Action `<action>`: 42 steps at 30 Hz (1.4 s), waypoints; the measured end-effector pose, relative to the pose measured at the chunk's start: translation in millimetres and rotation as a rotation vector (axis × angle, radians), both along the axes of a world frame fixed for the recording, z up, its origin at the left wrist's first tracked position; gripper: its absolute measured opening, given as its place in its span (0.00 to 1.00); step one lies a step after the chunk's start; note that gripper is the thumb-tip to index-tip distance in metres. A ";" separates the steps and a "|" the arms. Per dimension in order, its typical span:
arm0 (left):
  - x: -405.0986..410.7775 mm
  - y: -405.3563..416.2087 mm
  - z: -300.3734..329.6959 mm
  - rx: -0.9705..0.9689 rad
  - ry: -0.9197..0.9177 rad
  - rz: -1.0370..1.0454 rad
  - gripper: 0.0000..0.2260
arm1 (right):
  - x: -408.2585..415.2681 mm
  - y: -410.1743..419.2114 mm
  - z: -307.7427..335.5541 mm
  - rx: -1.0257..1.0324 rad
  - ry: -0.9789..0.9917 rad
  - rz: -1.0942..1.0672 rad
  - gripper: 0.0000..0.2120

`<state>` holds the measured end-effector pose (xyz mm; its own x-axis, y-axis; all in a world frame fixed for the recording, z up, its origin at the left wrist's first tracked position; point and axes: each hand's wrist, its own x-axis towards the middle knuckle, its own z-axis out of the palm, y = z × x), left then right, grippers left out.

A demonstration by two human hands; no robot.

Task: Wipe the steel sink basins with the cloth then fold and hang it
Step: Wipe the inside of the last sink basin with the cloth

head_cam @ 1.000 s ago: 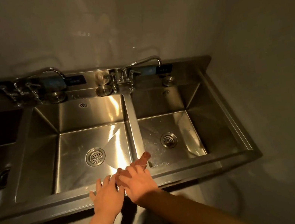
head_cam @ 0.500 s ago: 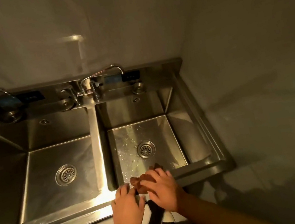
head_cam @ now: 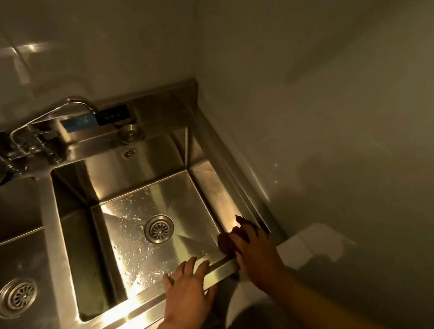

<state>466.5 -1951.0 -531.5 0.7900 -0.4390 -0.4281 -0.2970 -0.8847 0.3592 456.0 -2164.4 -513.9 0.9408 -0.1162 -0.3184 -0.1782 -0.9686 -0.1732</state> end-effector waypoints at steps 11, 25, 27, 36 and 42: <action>65.7 -47.1 3.3 0.009 -0.130 -0.660 0.36 | 18.4 -42.9 -13.5 -0.029 -0.069 -0.157 0.29; 109.9 -72.4 -8.1 -0.063 -0.077 -0.669 0.53 | 143.4 -58.5 -19.3 -0.033 -0.130 0.141 0.30; 117.4 -81.8 -9.7 -0.073 -0.066 -0.649 0.54 | 172.9 -59.4 -20.0 -0.031 -0.141 0.167 0.30; 133.2 -113.5 5.1 0.055 0.102 -0.570 0.62 | 291.2 -52.2 -21.7 -0.069 -0.159 0.200 0.27; 126.4 -119.7 11.9 0.105 0.107 -0.533 0.62 | 356.8 -47.6 -22.6 -0.068 -0.152 0.188 0.26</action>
<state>592.9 -2070.7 -519.6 0.4197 -0.7170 -0.5566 -0.6806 -0.6543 0.3297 812.8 -2211.9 -536.5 0.9844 0.0491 -0.1689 0.0293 -0.9926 -0.1176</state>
